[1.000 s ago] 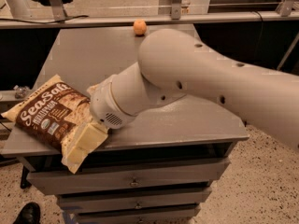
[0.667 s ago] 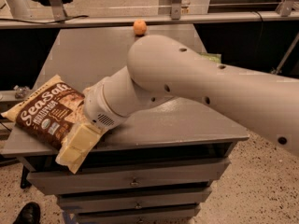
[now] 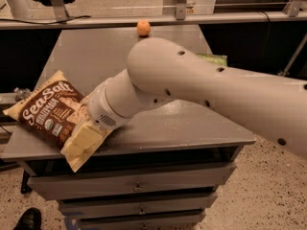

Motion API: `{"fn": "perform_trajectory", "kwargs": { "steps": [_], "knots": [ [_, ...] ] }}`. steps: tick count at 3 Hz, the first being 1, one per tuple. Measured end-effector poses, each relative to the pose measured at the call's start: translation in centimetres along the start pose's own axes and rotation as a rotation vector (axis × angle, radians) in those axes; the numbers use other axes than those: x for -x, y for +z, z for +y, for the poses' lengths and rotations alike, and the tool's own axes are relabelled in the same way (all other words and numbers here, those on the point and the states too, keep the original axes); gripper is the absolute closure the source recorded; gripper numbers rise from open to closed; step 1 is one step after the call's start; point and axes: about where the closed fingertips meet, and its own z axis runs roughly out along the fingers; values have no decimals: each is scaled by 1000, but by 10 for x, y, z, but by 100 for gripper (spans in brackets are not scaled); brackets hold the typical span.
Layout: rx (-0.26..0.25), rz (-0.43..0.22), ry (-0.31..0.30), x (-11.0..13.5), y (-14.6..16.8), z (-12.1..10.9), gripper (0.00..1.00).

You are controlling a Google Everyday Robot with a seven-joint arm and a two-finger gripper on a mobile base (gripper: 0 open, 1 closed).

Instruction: Move brown chip bag near orange

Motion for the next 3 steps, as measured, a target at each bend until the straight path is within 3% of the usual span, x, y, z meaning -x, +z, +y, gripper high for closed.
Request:
{"fn": "perform_trajectory", "kwargs": {
  "steps": [2, 3],
  "knots": [
    [-95, 29, -19, 0, -37, -32, 87],
    [-170, 26, -35, 6, -77, -61, 100]
  ]
}}
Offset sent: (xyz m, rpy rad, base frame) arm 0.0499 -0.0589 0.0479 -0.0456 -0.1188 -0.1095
